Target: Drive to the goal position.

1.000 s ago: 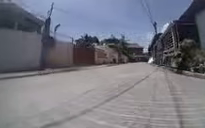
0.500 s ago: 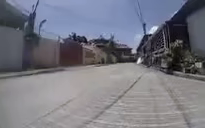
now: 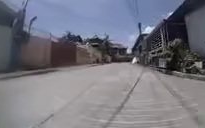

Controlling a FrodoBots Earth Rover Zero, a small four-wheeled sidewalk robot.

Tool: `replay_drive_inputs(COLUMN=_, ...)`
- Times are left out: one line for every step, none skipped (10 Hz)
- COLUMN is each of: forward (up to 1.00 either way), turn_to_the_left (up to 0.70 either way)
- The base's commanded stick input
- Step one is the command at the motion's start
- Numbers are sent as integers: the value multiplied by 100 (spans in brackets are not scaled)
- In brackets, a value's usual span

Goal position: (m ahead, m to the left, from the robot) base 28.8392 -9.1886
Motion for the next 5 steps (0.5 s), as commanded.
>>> replay_drive_inputs(forward=85, turn_to_the_left=0)
replay_drive_inputs(forward=85, turn_to_the_left=0)
replay_drive_inputs(forward=85, turn_to_the_left=0)
replay_drive_inputs(forward=85, turn_to_the_left=-1)
replay_drive_inputs(forward=85, turn_to_the_left=-4)
